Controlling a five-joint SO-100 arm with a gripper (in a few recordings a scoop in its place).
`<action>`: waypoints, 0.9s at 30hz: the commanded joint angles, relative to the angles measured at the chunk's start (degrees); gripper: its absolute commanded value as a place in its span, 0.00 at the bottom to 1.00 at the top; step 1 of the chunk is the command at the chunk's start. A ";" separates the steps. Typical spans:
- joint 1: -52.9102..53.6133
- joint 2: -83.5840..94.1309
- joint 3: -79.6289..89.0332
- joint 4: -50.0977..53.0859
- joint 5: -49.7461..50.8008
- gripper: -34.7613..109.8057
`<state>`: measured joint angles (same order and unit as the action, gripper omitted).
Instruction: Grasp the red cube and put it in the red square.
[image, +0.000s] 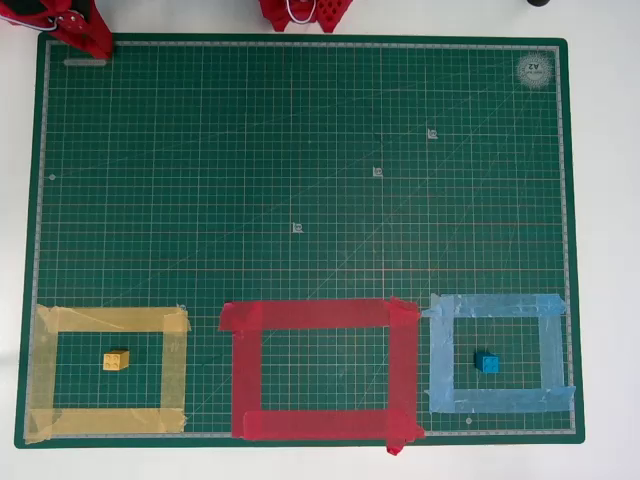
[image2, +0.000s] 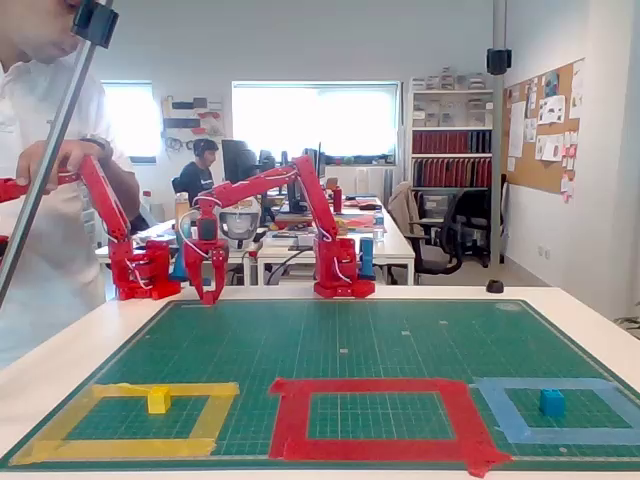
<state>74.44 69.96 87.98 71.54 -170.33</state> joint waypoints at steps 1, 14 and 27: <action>-0.26 1.49 -2.20 -0.26 -1.23 0.24; -16.61 11.95 -0.79 6.24 16.08 0.24; -48.96 5.98 -13.89 5.71 71.10 0.24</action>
<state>32.70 76.64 82.35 76.46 -113.73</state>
